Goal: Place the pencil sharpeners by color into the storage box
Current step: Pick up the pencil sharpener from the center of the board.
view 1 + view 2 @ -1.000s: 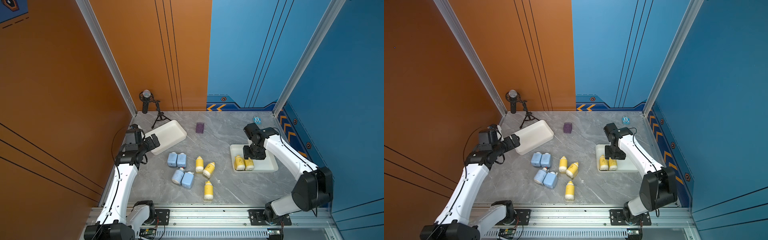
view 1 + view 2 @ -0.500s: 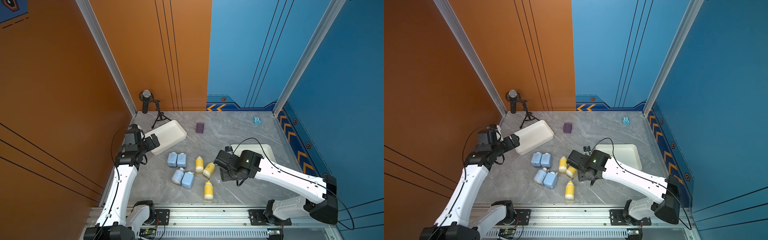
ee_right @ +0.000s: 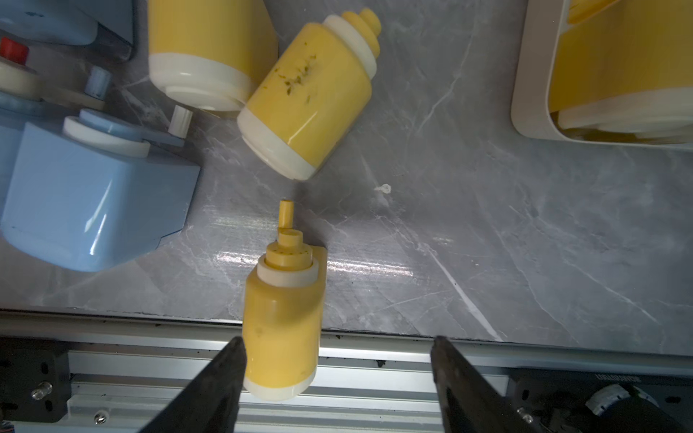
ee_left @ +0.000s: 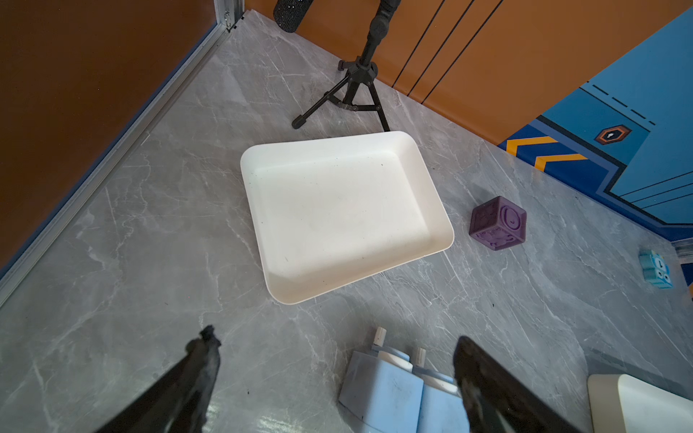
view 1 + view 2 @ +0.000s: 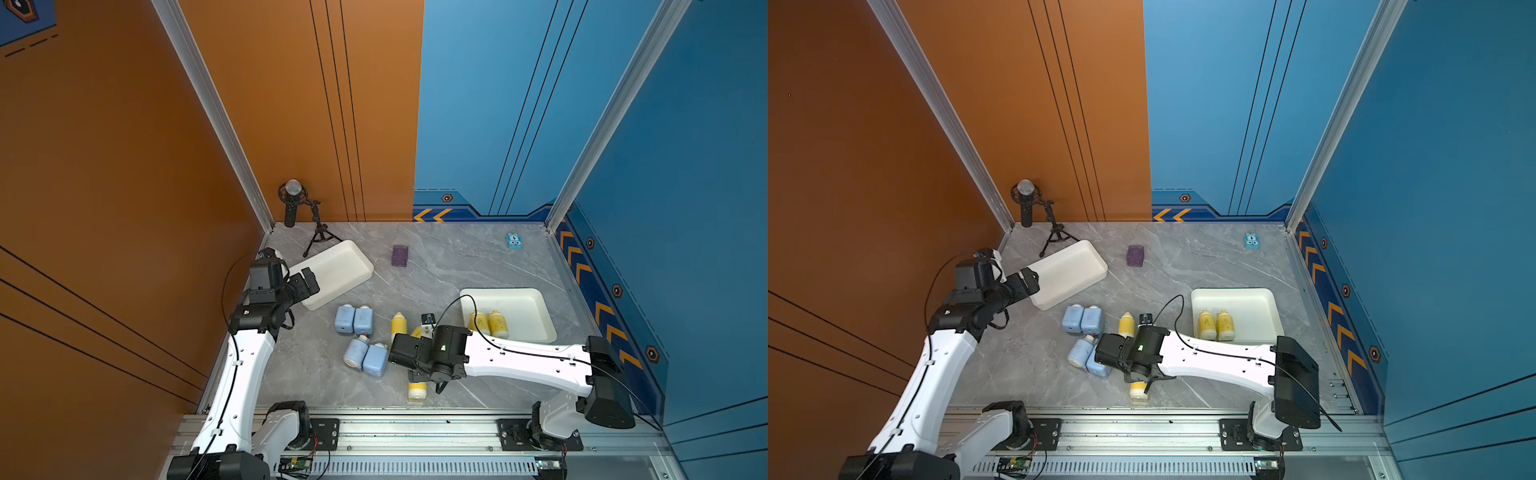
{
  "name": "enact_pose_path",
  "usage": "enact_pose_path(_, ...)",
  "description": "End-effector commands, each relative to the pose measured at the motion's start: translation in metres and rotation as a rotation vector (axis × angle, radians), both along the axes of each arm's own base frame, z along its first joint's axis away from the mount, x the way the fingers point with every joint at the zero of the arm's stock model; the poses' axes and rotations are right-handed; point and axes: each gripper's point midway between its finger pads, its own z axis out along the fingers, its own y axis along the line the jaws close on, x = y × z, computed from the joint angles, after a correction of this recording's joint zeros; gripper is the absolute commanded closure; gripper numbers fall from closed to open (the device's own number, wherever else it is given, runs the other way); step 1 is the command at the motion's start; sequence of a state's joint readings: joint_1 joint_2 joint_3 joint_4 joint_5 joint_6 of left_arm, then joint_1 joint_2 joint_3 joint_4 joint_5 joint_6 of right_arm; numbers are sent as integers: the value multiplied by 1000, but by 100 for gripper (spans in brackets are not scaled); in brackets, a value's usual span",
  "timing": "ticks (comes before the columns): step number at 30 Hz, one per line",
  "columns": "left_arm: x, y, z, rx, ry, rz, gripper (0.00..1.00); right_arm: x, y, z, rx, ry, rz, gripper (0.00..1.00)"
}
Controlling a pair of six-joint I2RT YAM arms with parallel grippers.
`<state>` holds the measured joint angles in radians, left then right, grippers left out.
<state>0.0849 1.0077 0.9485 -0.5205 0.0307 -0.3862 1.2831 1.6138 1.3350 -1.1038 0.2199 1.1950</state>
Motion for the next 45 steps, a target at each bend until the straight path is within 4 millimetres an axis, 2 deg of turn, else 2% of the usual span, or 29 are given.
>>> enact_pose_path(1, -4, -2, -3, -2, 8, -10, 2, -2, 15, -4, 42, 21, -15, 22)
enact_pose_path(11, -4, -3, -3, -6, 7, -12, 2, -11, 28, -37, 34, 98, -13, 23)
enact_pose_path(18, -4, -4, -3, -9, 7, -16, 2, -19, 30, -71, -8, 162, -15, 26)
enact_pose_path(21, -4, -4, -3, -10, 7, -18, 2, -21, 28, -84, -30, 185, -19, 32)
enact_pose_path(26, -4, -3, -2, -7, 5, -13, 2, -19, 22, -91, -57, 191, -12, 51)
enact_pose_path(31, -4, -3, -1, -7, 1, -14, 2, -17, 13, -78, -71, 183, 17, 65)
enact_pose_path(36, -4, -4, 0, -11, -2, -16, 2, -12, -1, -45, -105, 172, 88, 69)
enact_pose_path(40, -4, -3, 1, -18, -5, -14, 2, 0, -27, -9, -132, 155, 117, 71)
enact_pose_path(43, -4, -3, 0, -24, -2, -13, 2, 20, -59, 24, -166, 113, 110, 71)
enact_pose_path(45, -3, -3, 0, -25, -1, -14, 2, 33, -88, 43, -205, 96, 95, 72)
